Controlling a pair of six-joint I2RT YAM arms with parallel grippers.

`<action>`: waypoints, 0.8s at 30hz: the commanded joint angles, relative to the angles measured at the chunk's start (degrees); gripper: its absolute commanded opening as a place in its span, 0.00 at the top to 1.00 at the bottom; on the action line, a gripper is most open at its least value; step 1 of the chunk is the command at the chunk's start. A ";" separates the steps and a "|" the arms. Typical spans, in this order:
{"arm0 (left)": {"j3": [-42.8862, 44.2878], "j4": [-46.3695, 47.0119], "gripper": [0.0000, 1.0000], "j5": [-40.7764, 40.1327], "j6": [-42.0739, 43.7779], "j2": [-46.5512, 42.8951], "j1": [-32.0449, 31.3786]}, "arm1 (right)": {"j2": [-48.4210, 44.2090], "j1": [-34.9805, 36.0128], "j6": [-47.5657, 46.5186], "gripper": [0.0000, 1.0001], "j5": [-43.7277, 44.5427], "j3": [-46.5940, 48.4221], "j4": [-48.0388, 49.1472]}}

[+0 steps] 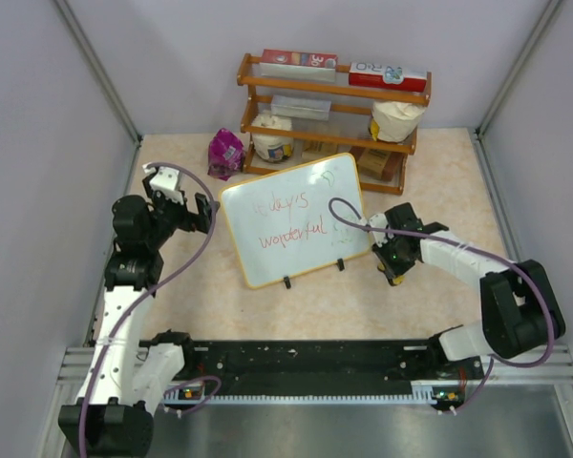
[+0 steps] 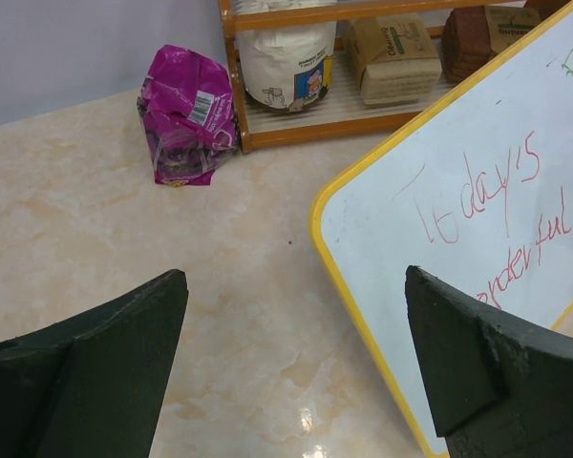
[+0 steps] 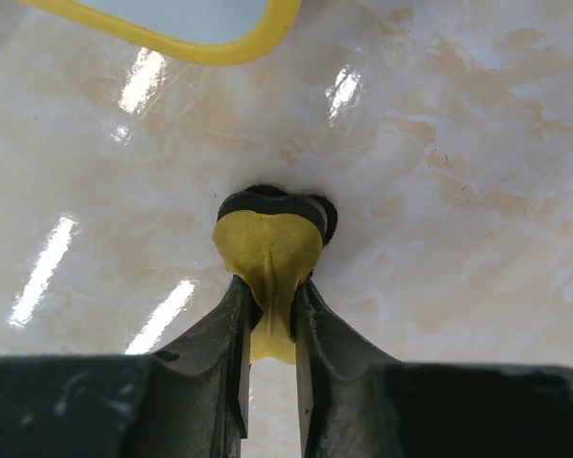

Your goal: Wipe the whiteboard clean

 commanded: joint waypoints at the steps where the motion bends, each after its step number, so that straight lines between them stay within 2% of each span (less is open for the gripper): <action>1: 0.50 3.23 0.01 1.85 0.97 1.84 0.93 | -5.51 0.74 1.32 0.90 -0.79 2.85 -0.33; 6: 3.04 3.23 0.01 8.19 0.88 5.70 2.78 | -10.69 0.65 2.03 1.00 -1.15 3.90 -1.83; 11: 4.89 3.67 0.01 14.78 1.85 9.04 4.01 | -14.74 0.74 2.11 1.00 -1.50 6.63 -4.72; 19: 8.05 5.16 0.01 18.39 1.94 14.40 4.98 | -16.50 0.65 2.38 1.00 -3.34 14.27 -7.98; 24: 10.25 6.74 0.05 21.99 1.67 19.59 5.42 | -16.68 0.74 2.73 1.00 -4.39 16.12 -8.25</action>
